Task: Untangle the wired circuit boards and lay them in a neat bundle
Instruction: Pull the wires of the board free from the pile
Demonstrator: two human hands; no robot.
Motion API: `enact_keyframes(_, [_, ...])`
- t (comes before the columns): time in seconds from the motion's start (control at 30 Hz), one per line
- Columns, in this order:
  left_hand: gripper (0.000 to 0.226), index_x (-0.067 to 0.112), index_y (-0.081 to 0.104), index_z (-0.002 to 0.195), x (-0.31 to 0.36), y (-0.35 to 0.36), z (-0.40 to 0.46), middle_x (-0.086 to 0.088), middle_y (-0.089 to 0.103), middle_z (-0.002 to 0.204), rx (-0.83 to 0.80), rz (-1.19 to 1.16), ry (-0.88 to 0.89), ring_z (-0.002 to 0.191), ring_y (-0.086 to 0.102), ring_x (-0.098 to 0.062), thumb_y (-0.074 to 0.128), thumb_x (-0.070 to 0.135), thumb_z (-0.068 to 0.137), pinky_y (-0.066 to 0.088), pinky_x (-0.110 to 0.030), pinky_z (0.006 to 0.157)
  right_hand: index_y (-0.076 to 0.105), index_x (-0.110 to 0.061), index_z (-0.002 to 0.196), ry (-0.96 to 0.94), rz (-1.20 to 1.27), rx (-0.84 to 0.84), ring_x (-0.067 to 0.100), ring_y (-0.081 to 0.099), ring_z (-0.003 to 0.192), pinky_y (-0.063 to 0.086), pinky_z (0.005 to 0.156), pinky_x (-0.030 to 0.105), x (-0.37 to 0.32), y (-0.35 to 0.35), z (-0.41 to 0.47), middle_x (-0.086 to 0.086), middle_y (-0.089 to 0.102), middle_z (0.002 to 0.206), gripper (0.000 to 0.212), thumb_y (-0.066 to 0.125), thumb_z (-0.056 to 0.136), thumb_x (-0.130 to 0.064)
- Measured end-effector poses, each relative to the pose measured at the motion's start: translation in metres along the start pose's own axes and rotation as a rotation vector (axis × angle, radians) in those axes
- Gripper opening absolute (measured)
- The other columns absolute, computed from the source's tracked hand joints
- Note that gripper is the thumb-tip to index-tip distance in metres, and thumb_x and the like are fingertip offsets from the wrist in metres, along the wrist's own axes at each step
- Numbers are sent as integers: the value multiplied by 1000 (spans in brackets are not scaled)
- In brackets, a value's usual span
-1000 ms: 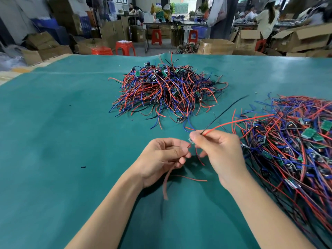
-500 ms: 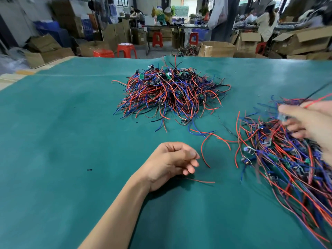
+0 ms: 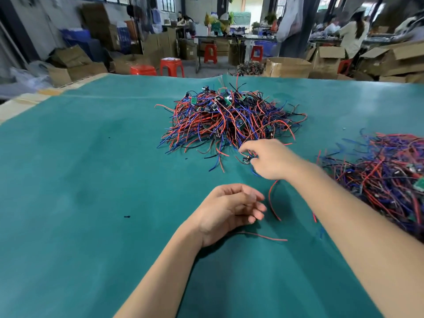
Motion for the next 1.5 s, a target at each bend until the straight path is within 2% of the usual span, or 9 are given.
enact_keyframes(0.1, [12, 3, 66, 96, -1, -1, 0, -15, 69, 84, 8, -2, -9, 66, 65, -16, 54, 2, 96, 51, -21, 64, 67, -29, 126, 64, -25, 57, 33, 56, 126, 49, 102, 43, 4, 21, 16, 7, 63, 135, 38, 58, 94, -12])
enact_keyframes(0.33, [14, 1, 61, 104, -1, -6, 2, -20, 67, 90, 77, -64, -18, 69, 67, -20, 52, -4, 95, 54, -22, 62, 76, -25, 80, 95, 359, 334, 21, 69, 84, 52, 79, 29, 23, -4, -33, -9, 68, 70, 18, 75, 79, -7])
enact_keyframes(0.53, [20, 1, 54, 120, 0, -10, 3, -24, 65, 110, 155, -208, 12, 87, 71, -37, 49, 4, 100, 60, -33, 72, 73, -22, 69, 70, 876, 356, 5, 71, 68, 51, 70, 20, 23, 1, -92, -8, 76, 73, 29, 75, 77, 6])
enact_keyframes(0.87, [8, 1, 67, 94, -1, -4, 3, -19, 65, 93, 103, 5, 77, 82, 63, -22, 62, 7, 93, 55, -29, 83, 69, -28, 88, -9, 791, 390, 14, 65, 67, 55, 64, 28, 3, 17, -119, -5, 68, 79, 35, 80, 70, 0])
enact_keyframes(1.0, [29, -9, 60, 119, -2, -5, 3, -28, 67, 109, 119, -66, 38, 90, 71, -32, 58, 9, 97, 58, -31, 82, 77, -26, 77, 83, 718, 400, 11, 66, 63, 53, 65, 26, 32, -3, -119, -6, 71, 71, 28, 82, 68, 0])
enact_keyframes(1.1, [29, -11, 54, 124, -1, -8, 3, -26, 64, 108, 133, -120, 29, 88, 70, -33, 53, 2, 99, 58, -31, 79, 76, -29, 74, 146, 493, 199, 4, 64, 59, 51, 69, 24, 49, -10, -114, -14, 70, 63, 15, 79, 74, -14])
enact_keyframes(1.17, [26, -11, 55, 122, -2, -8, 4, -25, 63, 103, 119, -105, 27, 84, 69, -30, 51, 0, 98, 58, -29, 78, 76, -33, 70, 184, 150, 84, 3, 65, 68, 49, 72, 26, 59, -14, -108, -17, 69, 63, 14, 73, 77, -21])
enact_keyframes(1.23, [22, -9, 57, 118, -3, -8, 4, -24, 62, 99, 114, -93, 28, 82, 68, -29, 50, -1, 99, 58, -28, 76, 78, -30, 75, 221, -22, 69, 23, 69, 91, 54, 83, 34, 60, -20, -94, -9, 75, 80, 14, 67, 80, -22])
enact_keyframes(1.5, [19, -7, 58, 114, -3, -8, 5, -24, 61, 96, 94, -76, 34, 79, 67, -26, 48, -1, 99, 57, -26, 74, 73, -27, 123, 226, 237, 85, 34, 57, 125, 46, 99, 33, 39, 17, 28, 6, 70, 128, 37, 65, 89, -15])
Point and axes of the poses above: each hand's wrist, its own z-axis towards the middle knuckle, its own y-axis out of the palm, x = y × z, the point moved 8 cm from there along z, towards the middle knuckle
